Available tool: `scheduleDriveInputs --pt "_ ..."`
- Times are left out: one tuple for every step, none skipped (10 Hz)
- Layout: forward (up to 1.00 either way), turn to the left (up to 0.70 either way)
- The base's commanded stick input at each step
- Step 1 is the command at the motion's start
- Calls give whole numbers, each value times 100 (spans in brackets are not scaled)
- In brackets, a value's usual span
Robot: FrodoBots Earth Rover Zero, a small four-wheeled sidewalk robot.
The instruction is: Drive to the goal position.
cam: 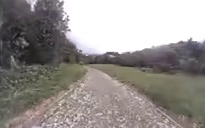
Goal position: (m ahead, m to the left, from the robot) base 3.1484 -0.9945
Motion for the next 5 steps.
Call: scheduleDriveInputs --pt "85 0" --pt "85 0" --pt "85 0" --pt "85 0" --pt "85 0"
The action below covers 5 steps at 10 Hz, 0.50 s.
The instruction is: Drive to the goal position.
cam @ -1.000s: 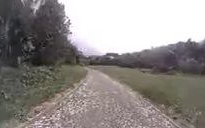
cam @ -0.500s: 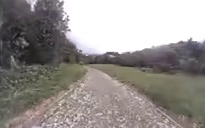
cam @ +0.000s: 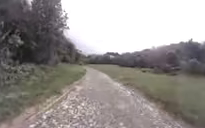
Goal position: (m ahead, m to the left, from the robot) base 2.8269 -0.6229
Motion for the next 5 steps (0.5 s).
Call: scheduleDriveInputs --pt "85 0" --pt "85 0" --pt "85 0" --pt "85 0" --pt "85 0"
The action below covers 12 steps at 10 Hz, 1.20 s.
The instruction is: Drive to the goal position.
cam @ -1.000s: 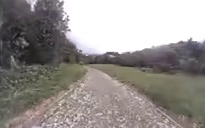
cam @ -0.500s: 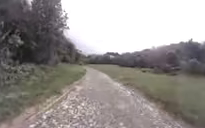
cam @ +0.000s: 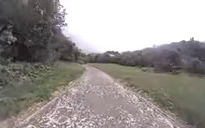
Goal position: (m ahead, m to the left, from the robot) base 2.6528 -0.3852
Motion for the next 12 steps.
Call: scheduleDriveInputs --pt "85 0" --pt "85 0" --pt "85 0" --pt "85 0" --pt "85 0" --pt "85 0" --pt "85 0" --pt "85 0" --pt "85 0" --pt "85 0" --pt "85 0" --pt "85 0"
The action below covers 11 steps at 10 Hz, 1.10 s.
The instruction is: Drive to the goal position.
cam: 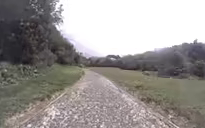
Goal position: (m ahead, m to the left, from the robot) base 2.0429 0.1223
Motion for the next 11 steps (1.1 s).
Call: scheduleDriveInputs --pt "85 0" --pt "85 0" --pt "85 0" --pt "85 0" --pt "85 0" --pt "85 0" --pt "85 20" --pt "85 12" --pt "85 4" --pt "85 0" --pt "85 0"
